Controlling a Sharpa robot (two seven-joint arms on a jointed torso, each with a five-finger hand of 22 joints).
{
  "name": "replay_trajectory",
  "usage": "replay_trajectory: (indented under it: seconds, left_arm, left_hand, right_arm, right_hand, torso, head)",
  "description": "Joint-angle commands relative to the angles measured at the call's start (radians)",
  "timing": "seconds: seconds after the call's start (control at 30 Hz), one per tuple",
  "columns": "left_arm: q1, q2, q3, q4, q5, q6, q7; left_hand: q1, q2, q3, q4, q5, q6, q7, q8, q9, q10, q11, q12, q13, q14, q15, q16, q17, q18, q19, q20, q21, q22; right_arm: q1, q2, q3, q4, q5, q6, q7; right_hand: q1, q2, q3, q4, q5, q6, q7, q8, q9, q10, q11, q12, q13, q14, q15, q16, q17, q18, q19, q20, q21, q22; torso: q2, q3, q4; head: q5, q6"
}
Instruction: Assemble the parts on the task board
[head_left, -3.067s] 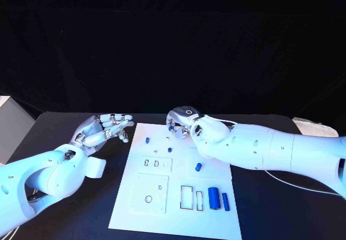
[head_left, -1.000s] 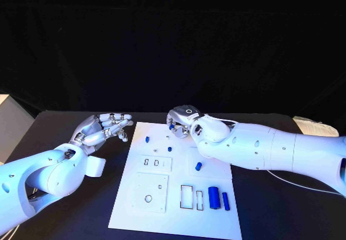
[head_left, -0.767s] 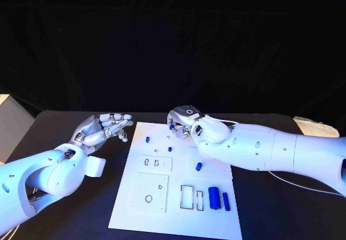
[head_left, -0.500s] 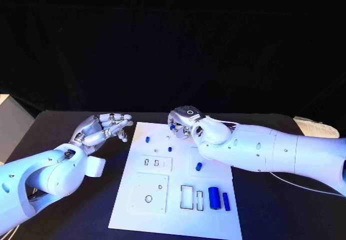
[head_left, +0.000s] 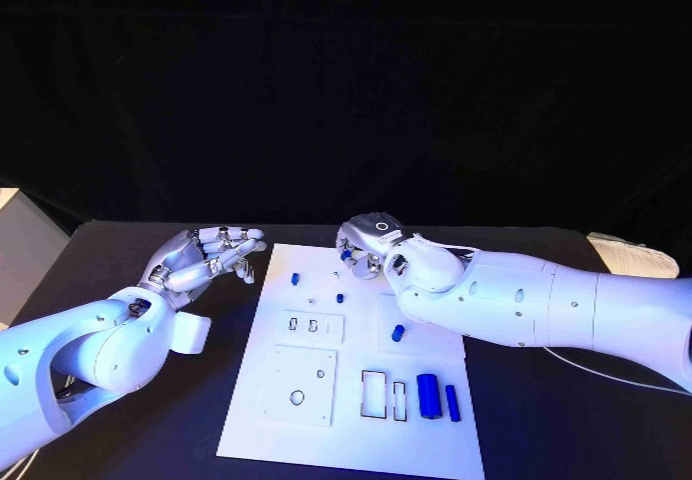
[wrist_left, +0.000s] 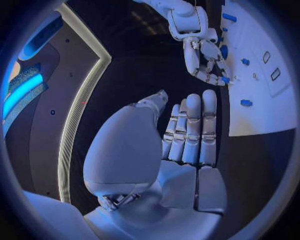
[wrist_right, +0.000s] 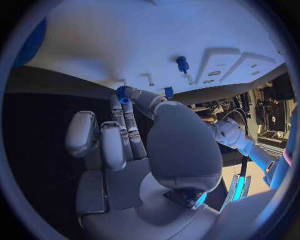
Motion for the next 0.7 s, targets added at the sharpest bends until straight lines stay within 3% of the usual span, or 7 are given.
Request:
replay_trajectory:
  seconds: [0.03,0.7]
  left_arm:
    - [0.002,0.002,0.001,0.001,0.003,0.015,0.006]
    - [0.002,0.001,0.001,0.002,0.003,0.015,0.006]
  left_hand:
    - [0.004,-0.009,0.005,-0.003,-0.003,-0.004,0.001,-0.004,0.0,-0.007,0.001,-0.006,-0.001,-0.007,0.003,0.004,0.001,0.013,-0.008,0.0,0.003,0.001]
    - [0.004,-0.009,0.005,-0.003,-0.003,-0.004,0.001,-0.004,0.0,-0.007,0.001,-0.006,-0.001,-0.007,0.003,0.004,0.001,0.013,-0.008,0.0,0.003,0.001]
  right_arm:
    - [-0.001,0.0,0.0,0.003,-0.019,-0.018,-0.009]
    - [-0.002,0.006,0.0,-0.004,-0.005,0.012,0.006]
  right_hand:
    - [0.002,-0.011,0.001,0.002,0.004,-0.005,-0.001,0.001,0.002,0.036,-0.04,0.002,0.016,0.033,-0.003,0.006,0.002,-0.015,0.005,0.005,0.005,0.002]
    - [0.0,-0.013,0.0,0.003,0.003,-0.005,-0.001,0.001,0.003,0.036,-0.04,0.002,0.016,0.033,-0.003,0.006,0.002,-0.015,0.005,0.005,0.006,0.003]
  torso:
    - [0.0,-0.0003,0.0002]
    - [0.001,-0.0011,0.0012]
  head:
    - [-0.001,0.0]
    - [-0.002,-0.005]
